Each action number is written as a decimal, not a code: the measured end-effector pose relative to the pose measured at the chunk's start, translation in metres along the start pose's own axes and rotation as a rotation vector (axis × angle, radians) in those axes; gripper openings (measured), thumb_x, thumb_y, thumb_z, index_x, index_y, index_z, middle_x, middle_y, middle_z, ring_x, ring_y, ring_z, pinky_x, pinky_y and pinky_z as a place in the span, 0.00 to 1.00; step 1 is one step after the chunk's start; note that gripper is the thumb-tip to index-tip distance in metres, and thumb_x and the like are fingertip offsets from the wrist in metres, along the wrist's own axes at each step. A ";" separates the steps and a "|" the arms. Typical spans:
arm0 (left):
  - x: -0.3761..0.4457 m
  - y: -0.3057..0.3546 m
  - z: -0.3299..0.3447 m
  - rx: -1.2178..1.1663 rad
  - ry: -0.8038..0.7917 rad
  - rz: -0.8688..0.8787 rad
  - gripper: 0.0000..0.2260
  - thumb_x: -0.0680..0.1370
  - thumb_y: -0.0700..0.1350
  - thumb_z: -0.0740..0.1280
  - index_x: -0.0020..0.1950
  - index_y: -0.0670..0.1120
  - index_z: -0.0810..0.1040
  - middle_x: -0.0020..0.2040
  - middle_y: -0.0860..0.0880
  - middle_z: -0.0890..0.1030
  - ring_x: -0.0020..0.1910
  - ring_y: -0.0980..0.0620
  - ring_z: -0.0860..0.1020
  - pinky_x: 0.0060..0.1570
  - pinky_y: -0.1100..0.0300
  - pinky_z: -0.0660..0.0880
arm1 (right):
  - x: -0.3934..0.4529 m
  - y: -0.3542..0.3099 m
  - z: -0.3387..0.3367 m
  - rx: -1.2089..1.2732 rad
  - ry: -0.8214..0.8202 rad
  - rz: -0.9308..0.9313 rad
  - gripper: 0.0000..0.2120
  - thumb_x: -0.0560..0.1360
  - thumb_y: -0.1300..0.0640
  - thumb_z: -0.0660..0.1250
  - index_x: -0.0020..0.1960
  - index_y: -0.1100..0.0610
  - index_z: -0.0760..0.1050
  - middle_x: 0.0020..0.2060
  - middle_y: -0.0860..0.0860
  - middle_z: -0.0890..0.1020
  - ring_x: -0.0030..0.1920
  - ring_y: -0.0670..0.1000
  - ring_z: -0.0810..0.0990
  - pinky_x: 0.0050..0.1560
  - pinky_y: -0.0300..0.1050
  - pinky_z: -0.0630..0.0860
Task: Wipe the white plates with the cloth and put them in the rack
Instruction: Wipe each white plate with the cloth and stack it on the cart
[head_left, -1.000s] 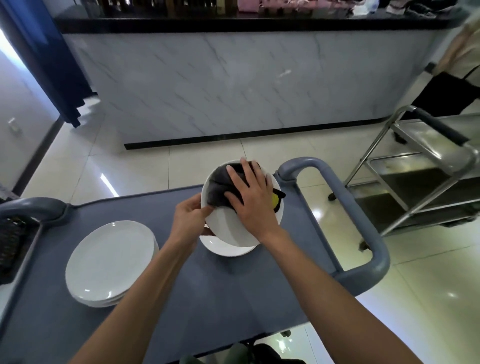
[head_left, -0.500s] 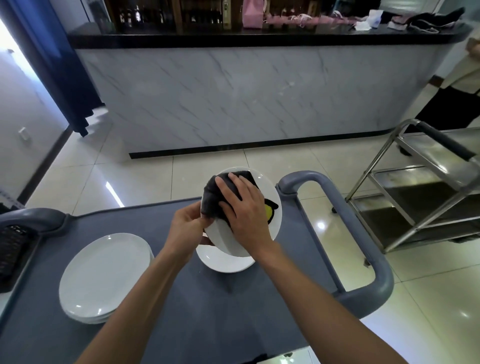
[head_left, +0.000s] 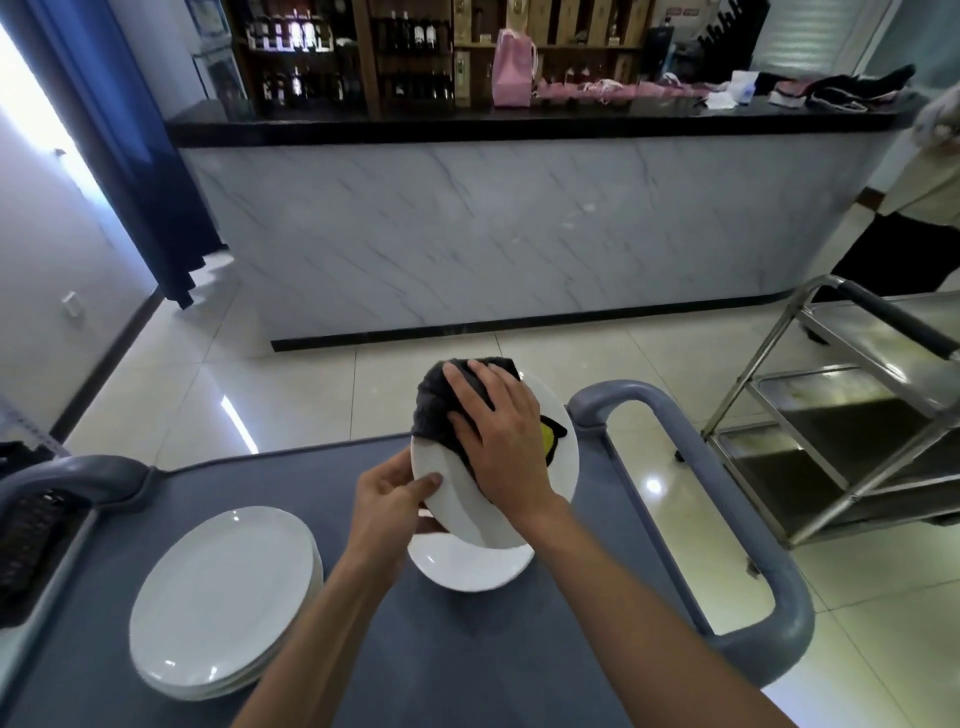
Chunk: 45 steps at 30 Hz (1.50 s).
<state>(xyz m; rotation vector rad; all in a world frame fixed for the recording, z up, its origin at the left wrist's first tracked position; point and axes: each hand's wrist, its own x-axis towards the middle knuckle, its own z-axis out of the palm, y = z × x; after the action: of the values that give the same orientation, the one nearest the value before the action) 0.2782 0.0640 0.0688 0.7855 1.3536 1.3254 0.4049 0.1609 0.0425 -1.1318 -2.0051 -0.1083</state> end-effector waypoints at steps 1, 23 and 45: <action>-0.001 0.000 0.000 -0.014 0.002 -0.006 0.15 0.79 0.30 0.64 0.56 0.46 0.84 0.47 0.46 0.87 0.42 0.44 0.86 0.36 0.48 0.82 | 0.002 0.001 0.000 -0.004 -0.003 0.001 0.22 0.84 0.50 0.58 0.77 0.50 0.68 0.70 0.55 0.74 0.71 0.58 0.71 0.70 0.60 0.67; -0.003 0.010 -0.008 -0.194 0.248 0.012 0.13 0.80 0.31 0.64 0.49 0.47 0.83 0.44 0.44 0.85 0.42 0.42 0.82 0.32 0.52 0.82 | -0.030 0.008 -0.008 -0.003 -0.163 0.196 0.26 0.82 0.52 0.62 0.79 0.48 0.63 0.73 0.53 0.72 0.72 0.56 0.70 0.70 0.55 0.68; 0.001 -0.005 -0.015 -0.116 0.289 0.044 0.09 0.82 0.37 0.64 0.51 0.46 0.83 0.43 0.45 0.86 0.40 0.46 0.84 0.34 0.53 0.82 | -0.045 -0.039 0.010 0.024 -0.072 0.181 0.24 0.82 0.57 0.57 0.78 0.50 0.64 0.74 0.53 0.71 0.71 0.55 0.70 0.68 0.57 0.71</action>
<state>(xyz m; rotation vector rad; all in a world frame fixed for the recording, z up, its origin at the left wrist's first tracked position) 0.2647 0.0597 0.0619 0.5626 1.4739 1.5831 0.3818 0.1117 0.0162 -1.3122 -1.9507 0.0503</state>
